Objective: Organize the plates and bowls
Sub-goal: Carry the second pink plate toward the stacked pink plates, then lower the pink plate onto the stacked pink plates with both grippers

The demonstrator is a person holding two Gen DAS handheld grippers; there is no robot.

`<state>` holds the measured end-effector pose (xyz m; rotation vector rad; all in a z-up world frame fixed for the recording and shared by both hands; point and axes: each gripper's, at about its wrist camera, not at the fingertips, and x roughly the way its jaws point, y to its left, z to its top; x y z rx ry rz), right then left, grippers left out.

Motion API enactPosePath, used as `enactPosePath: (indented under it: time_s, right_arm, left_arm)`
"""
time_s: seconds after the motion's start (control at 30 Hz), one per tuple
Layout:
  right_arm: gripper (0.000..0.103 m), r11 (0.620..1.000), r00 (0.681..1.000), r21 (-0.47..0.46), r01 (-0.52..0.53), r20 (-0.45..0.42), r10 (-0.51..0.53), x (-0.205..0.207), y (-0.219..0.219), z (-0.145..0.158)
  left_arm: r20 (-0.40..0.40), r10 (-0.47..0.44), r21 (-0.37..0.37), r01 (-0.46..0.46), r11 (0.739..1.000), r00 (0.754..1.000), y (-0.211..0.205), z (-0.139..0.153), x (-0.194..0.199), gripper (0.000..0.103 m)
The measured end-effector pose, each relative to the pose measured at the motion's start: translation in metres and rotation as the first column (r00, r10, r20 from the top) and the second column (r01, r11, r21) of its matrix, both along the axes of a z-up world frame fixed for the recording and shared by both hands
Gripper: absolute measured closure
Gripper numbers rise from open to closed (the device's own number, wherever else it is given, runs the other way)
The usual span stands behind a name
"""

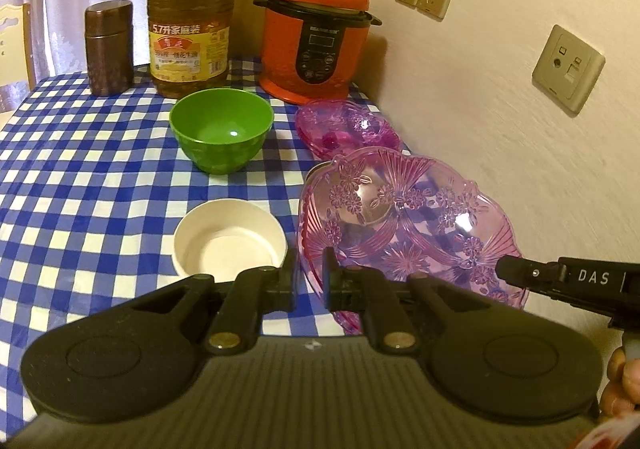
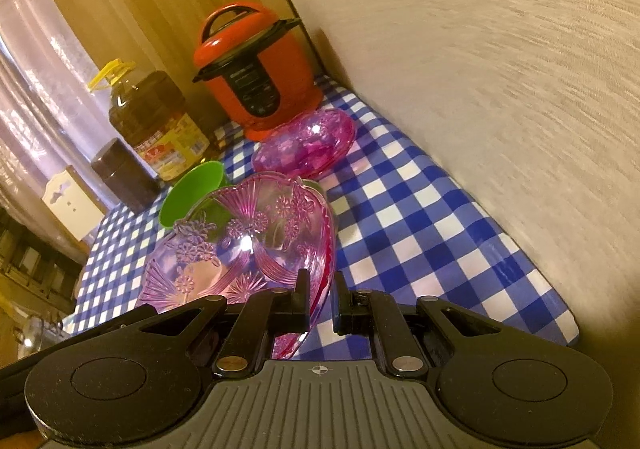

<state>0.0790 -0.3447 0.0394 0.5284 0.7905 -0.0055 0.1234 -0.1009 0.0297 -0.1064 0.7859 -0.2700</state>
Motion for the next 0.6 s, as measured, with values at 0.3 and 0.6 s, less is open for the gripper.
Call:
enactPosePath:
  time_s: [0.3,0.6]
  right_arm:
    - [0.093,1.0,1.0,-0.001,0.024,0.0,-0.024,0.02,-0.011,-0.005]
    - [0.093,0.999,0.999,-0.001,0.035,0.007,-0.035,0.045,-0.019,-0.011]
  left_arm:
    - [0.001,-0.014,0.001,0.014,1.0,1.0,-0.01,-0.004,0.022,0.093]
    - [0.007,-0.021,0.006,0.021,1.0,1.0,-0.017,-0.005,0.052,0.093]
